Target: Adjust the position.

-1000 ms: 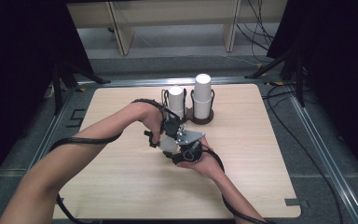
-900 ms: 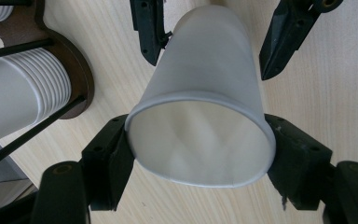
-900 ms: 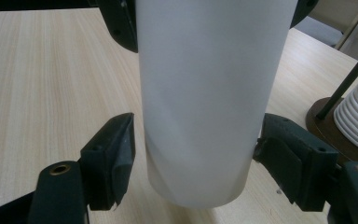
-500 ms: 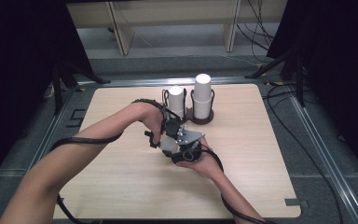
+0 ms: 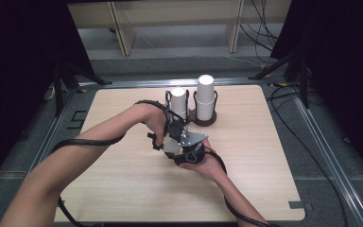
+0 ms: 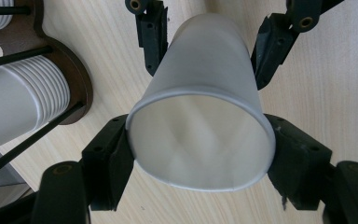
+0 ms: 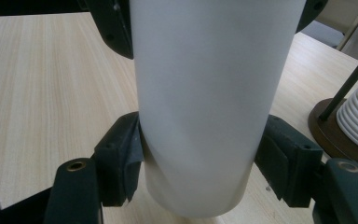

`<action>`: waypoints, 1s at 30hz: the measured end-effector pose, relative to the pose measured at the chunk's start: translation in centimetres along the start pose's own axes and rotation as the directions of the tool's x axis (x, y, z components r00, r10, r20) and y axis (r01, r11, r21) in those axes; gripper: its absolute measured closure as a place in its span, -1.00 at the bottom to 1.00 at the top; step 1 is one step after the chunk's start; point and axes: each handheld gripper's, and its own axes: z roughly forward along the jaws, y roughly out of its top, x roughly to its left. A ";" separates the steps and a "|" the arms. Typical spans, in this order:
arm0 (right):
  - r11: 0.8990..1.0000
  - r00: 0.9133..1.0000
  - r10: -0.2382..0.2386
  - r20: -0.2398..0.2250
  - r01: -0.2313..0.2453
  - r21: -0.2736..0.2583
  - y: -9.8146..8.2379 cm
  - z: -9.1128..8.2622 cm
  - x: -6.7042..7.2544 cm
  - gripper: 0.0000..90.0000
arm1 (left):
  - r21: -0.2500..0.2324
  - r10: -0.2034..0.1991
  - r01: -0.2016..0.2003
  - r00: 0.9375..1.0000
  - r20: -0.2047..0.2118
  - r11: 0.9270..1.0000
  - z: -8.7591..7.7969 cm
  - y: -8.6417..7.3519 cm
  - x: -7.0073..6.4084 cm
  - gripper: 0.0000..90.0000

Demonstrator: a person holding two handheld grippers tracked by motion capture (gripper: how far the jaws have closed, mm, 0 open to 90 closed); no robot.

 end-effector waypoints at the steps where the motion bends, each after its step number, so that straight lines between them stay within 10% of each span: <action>1: 0.999 0.999 0.031 0.026 -0.031 0.018 0.0 -0.1 0.0 -0.21 | -0.001 0.001 -0.001 1.000 0.004 1.000 0.0 0.0 0.0 -0.35; 18: 1.000 1.000 -0.007 -0.003 0.007 -0.016 -0.1 -0.1 -0.1 -0.21 | -0.061 -0.028 0.026 0.999 -0.043 0.998 -0.4 -0.5 0.1 -0.51; 30: 0.999 0.999 0.045 -0.002 -0.045 -0.030 -0.4 -0.7 -0.4 -0.21 | -0.212 -0.095 0.068 0.988 -0.119 0.975 -1.5 -1.5 -0.3 -0.71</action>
